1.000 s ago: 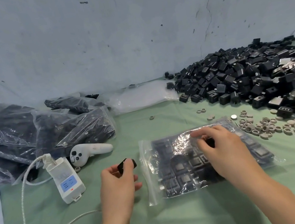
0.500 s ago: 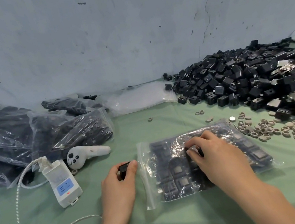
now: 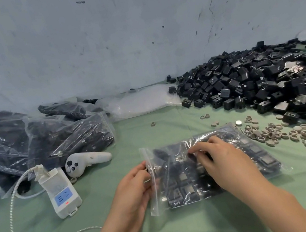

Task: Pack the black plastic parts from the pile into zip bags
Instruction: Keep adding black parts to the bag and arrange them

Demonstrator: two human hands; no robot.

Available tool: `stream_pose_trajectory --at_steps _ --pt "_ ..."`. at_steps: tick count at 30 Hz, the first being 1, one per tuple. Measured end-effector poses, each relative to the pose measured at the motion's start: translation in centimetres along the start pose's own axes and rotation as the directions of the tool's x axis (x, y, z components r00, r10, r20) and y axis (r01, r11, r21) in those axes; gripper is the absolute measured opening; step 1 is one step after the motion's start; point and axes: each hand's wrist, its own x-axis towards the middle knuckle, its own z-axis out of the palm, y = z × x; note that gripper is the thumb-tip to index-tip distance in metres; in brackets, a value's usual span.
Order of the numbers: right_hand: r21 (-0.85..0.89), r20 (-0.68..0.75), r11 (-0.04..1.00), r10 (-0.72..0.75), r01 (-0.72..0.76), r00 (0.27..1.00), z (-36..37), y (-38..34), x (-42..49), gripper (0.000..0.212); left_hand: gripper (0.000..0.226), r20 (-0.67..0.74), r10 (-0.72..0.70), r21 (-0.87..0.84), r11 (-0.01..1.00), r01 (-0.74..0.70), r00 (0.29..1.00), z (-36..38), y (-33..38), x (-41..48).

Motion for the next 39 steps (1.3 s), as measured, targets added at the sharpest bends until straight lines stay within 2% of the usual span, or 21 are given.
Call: stream_pose_trajectory --at_steps 5,8,11,14,17,20,27,34,37,39 --pt "0.034 0.026 0.999 0.012 -0.013 1.0 0.0 0.3 0.2 0.025 0.041 -0.013 0.038 0.131 0.991 -0.036 0.999 -0.1 -0.7 0.2" --pt "0.046 0.028 0.999 0.015 -0.016 0.999 0.1 0.5 0.2 0.025 0.027 -0.018 0.039 0.11 0.993 -0.037 0.999 -0.2 -0.9 0.3" --pt "0.047 0.026 0.999 0.014 -0.015 1.0 0.2 0.5 0.2 0.025 0.018 -0.086 0.054 0.141 0.989 -0.041 0.995 -0.1 -1.2 0.4" --pt "0.047 0.021 0.999 0.012 -0.013 1.0 0.2 0.5 0.2 0.025 0.022 -0.199 0.058 0.137 0.99 -0.031 0.978 0.1 -1.1 0.5" --pt "0.039 0.03 0.999 -0.001 0.0 1.0 0.2 0.5 0.2 0.025 0.025 -0.242 0.056 0.098 0.995 -0.033 0.969 0.2 -0.9 0.3" --pt "0.023 0.024 0.999 -0.024 0.024 0.999 0.2 0.5 0.0 0.024 0.023 -0.255 0.135 0.253 0.965 -0.068 0.957 0.7 -1.3 0.2" --pt "-0.082 -0.004 0.993 -0.091 0.09 0.996 0.0 -0.3 -0.5 0.026 0.016 -0.249 0.224 0.317 0.938 -0.139 0.942 2.2 -1.6 0.4" --pt "-0.073 0.024 0.992 -0.106 0.107 0.994 0.0 -1.4 -0.7 0.027 0.019 -0.185 0.113 0.245 0.967 -0.066 0.976 2.2 -1.6 0.9" --pt "0.054 0.015 0.997 -0.049 0.048 0.999 -0.1 -1.4 -0.7 0.023 0.022 -0.297 0.151 0.228 0.97 -0.084 0.943 2.1 -1.3 0.7" --pt "0.263 0.01 0.965 0.012 -0.014 1.0 -0.1 -1.3 -0.6 0.019 0.023 -0.436 0.241 0.274 0.953 -0.126 0.867 1.8 -0.9 0.1"
